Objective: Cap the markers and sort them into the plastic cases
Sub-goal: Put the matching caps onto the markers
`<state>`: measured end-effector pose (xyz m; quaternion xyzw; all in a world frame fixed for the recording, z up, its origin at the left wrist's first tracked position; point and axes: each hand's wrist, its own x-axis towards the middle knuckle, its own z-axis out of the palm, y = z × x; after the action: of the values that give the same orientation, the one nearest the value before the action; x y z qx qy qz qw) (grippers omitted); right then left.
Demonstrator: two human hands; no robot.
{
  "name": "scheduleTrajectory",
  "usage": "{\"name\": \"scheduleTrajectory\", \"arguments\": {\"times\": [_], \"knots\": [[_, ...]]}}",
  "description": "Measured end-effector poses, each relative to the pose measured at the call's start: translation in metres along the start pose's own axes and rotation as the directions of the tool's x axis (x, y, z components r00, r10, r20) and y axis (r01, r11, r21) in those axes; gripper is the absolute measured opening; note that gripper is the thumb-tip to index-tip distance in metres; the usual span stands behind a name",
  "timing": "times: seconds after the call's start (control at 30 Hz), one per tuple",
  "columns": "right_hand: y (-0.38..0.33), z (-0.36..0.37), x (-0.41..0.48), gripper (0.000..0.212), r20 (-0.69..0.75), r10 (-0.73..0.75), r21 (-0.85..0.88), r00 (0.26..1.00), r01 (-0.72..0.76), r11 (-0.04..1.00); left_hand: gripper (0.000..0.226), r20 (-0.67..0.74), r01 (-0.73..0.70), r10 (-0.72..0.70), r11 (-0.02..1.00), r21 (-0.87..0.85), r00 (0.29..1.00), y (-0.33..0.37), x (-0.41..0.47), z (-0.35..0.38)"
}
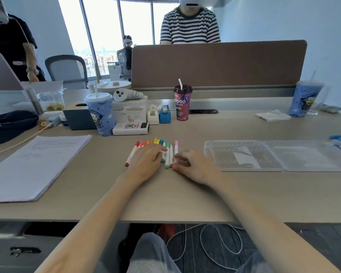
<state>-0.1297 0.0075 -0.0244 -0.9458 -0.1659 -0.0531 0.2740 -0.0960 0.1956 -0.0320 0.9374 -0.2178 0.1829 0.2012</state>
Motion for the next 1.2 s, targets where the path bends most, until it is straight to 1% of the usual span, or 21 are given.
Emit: {"name": "scheduleTrajectory", "arguments": {"times": [0.1, 0.17, 0.23, 0.4, 0.5, 0.57, 0.7, 0.83, 1.0, 1.13, 1.2], "knots": [[-0.002, -0.012, -0.011, 0.035, -0.090, 0.044, 0.131, 0.995, -0.032, 0.991, 0.030, -0.003, 0.024, -0.024, 0.994, -0.104, 1.000, 0.021, 0.011, -0.001], [0.001, -0.029, -0.022, 0.033, -0.172, 0.087, 0.166, 0.981, -0.058, 0.984, 0.032, 0.044, 0.059, -0.053, 0.988, -0.144, 0.998, 0.044, 0.023, 0.000], [0.015, -0.049, -0.035, 0.030, -0.248, 0.143, 0.186, 0.958, -0.098, 0.978, 0.031, 0.069, 0.058, -0.045, 0.976, -0.208, 0.997, 0.070, 0.037, 0.004], [0.067, -0.096, -0.074, 0.027, -0.372, 0.316, 0.183, 0.873, -0.265, 0.947, 0.029, 0.057, -0.053, 0.076, 0.944, -0.326, 0.995, 0.145, 0.066, 0.039], [0.104, -0.123, -0.109, 0.025, -0.446, 0.376, 0.172, 0.812, -0.335, 0.927, 0.027, 0.082, -0.124, 0.169, 0.911, -0.394, 0.982, 0.202, 0.085, 0.071], [0.129, -0.141, -0.133, 0.024, -0.463, 0.412, 0.167, 0.784, -0.379, 0.910, 0.026, 0.098, -0.167, 0.226, 0.895, -0.414, 0.969, 0.242, 0.096, 0.089], [0.180, -0.176, -0.175, 0.021, -0.514, 0.486, 0.198, 0.707, -0.454, 0.869, 0.027, 0.131, -0.205, 0.286, 0.879, -0.431, 0.949, 0.318, 0.115, 0.120], [0.225, -0.210, -0.199, 0.022, -0.557, 0.503, 0.172, 0.660, -0.501, 0.848, 0.029, 0.202, -0.218, 0.327, 0.878, -0.426, 0.923, 0.376, 0.138, 0.153], [0.283, -0.244, -0.214, 0.022, -0.587, 0.522, 0.173, 0.619, -0.535, 0.827, 0.028, 0.247, -0.204, 0.329, 0.882, -0.424, 0.911, 0.423, 0.171, 0.189], [0.326, -0.262, -0.216, 0.024, -0.600, 0.543, 0.188, 0.588, -0.556, 0.810, 0.027, 0.268, -0.194, 0.326, 0.886, -0.422, 0.907, 0.440, 0.196, 0.213], [0.343, -0.269, -0.214, 0.025, -0.595, 0.547, 0.173, 0.589, -0.571, 0.803, 0.028, 0.281, -0.185, 0.311, 0.899, -0.397, 0.908, 0.443, 0.209, 0.224]]}}
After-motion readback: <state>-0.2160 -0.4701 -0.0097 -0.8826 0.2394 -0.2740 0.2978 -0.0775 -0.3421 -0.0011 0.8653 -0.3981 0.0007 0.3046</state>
